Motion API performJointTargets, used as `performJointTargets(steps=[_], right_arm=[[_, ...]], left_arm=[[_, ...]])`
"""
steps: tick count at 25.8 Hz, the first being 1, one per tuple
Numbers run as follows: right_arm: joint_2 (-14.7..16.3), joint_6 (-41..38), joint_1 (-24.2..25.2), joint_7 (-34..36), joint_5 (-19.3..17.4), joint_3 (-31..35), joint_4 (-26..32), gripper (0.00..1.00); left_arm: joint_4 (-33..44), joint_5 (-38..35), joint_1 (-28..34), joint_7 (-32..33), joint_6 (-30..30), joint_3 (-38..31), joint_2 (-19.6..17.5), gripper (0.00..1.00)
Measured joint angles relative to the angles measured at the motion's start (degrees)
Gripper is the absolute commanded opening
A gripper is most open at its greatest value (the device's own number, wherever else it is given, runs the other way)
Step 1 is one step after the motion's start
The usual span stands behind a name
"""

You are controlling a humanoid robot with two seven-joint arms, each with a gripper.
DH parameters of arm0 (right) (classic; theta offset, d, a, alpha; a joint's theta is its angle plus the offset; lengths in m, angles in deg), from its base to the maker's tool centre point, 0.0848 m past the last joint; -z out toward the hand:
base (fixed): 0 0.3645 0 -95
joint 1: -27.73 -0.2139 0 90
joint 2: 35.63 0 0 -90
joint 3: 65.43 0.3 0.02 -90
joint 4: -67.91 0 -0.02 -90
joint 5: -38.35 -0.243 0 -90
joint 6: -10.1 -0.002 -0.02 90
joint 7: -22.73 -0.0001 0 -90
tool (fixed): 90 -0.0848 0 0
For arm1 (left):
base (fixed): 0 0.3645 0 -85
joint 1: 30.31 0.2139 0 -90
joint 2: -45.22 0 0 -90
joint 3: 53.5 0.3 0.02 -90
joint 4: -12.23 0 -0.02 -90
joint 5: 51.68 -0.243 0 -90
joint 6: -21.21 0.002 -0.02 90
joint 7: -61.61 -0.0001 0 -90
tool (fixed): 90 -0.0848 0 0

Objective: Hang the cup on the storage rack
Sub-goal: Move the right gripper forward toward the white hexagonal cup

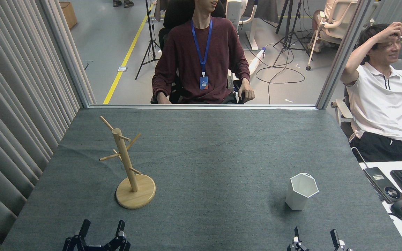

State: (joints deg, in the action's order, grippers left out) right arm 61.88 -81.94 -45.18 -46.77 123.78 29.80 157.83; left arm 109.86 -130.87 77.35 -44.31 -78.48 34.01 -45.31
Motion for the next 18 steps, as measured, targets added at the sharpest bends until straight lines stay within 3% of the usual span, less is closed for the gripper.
performJointTargets(steps=[6, 18], right_arm=[[0.1, 0.3, -0.4, 0.1, -0.1, 0.0, -0.8, 0.98], [0.9, 0.5, -12.5, -0.3, -0.2, -0.1, -14.7, 0.98]], left_arm=[[-0.4, 0.1, 0.0, 0.0, 0.2, 0.0, 0.0, 1.00], [-0.6, 0.1, 0.0, -0.1, 0.4, -0.1, 0.0, 1.00]])
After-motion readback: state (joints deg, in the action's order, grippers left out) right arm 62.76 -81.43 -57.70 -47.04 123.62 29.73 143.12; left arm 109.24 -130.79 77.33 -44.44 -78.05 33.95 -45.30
